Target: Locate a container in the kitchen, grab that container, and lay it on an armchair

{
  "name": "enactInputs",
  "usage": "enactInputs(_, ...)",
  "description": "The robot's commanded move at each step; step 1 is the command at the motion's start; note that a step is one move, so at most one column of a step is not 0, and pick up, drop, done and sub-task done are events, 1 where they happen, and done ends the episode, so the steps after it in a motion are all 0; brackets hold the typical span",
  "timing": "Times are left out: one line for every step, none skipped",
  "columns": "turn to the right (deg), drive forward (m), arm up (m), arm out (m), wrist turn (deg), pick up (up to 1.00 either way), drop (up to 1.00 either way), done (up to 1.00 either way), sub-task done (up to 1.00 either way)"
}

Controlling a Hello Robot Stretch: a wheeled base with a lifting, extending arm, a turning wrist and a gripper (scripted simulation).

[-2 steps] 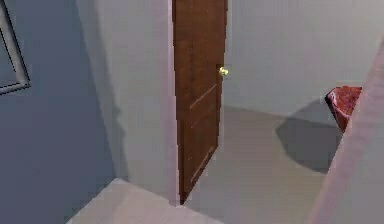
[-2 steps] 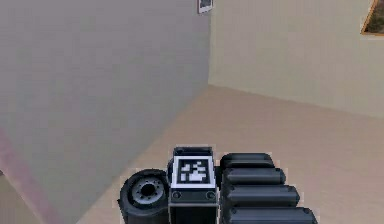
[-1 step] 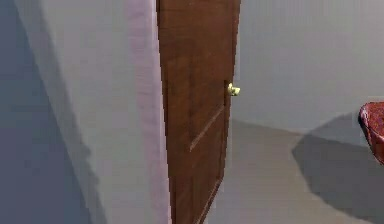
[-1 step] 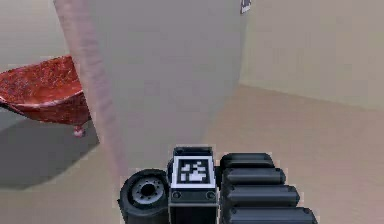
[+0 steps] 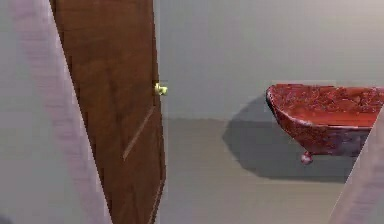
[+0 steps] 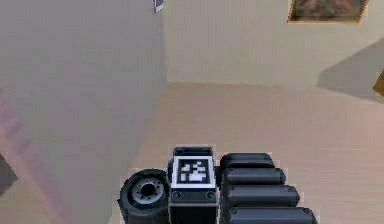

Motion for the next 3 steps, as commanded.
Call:
enactInputs(0.0,0.85,0.00,0.00,0.0,0.00,0.00,0.00,0.00)
enactInputs(12.0,0.00,0.00,0.00,0.0,0.00,0.00,0.00,0.00)
enactInputs(0.0,0.75,0.00,0.00,0.0,0.00,0.00,0.00,0.00)
